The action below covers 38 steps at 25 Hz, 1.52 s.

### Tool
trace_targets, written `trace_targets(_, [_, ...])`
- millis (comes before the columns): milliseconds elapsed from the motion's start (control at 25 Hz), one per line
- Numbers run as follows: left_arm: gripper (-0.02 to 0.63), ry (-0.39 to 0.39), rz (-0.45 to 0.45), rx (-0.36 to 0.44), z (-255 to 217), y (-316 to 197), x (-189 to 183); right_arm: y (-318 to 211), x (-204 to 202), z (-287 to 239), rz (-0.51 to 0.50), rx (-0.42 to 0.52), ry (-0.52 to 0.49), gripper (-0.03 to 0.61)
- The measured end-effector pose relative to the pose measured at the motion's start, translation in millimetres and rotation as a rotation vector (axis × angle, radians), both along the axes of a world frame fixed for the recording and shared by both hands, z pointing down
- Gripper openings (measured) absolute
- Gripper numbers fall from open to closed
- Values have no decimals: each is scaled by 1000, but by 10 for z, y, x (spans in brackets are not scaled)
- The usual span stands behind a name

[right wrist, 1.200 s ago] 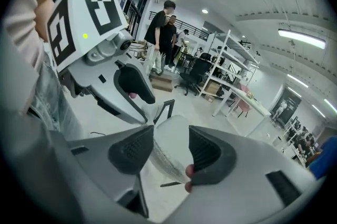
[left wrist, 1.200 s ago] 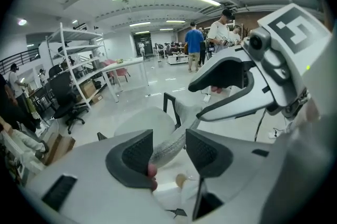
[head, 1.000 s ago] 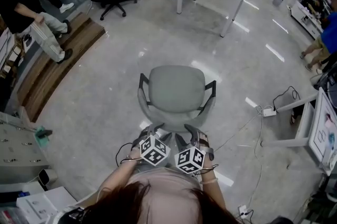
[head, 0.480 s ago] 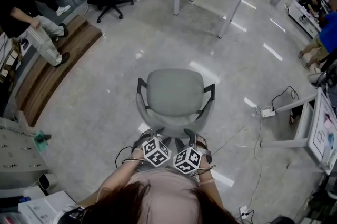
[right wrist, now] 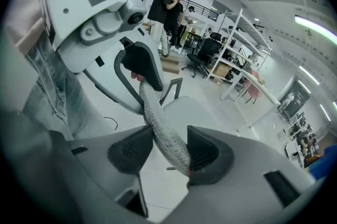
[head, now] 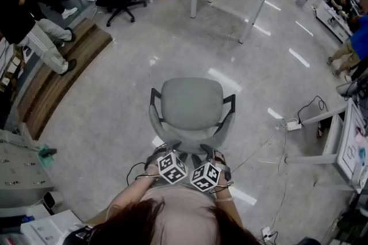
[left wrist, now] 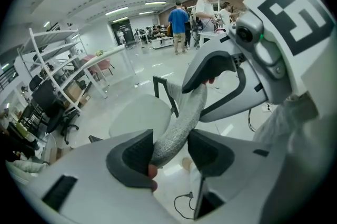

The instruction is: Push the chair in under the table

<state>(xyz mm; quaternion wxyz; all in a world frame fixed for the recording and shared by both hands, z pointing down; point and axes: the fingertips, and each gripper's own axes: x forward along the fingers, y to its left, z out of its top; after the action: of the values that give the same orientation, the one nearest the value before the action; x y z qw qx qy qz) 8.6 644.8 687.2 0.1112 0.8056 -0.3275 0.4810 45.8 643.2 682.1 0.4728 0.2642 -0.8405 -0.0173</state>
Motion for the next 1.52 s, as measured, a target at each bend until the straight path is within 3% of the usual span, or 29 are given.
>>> trace_targets(640, [209,-26,6,11,55,-331,-4,-321,-14,61,18,-10,-27,212])
trace_targets(1520, [206,-12,87,11,49,-867,-221,-869,-248,70,80,-37,14,212])
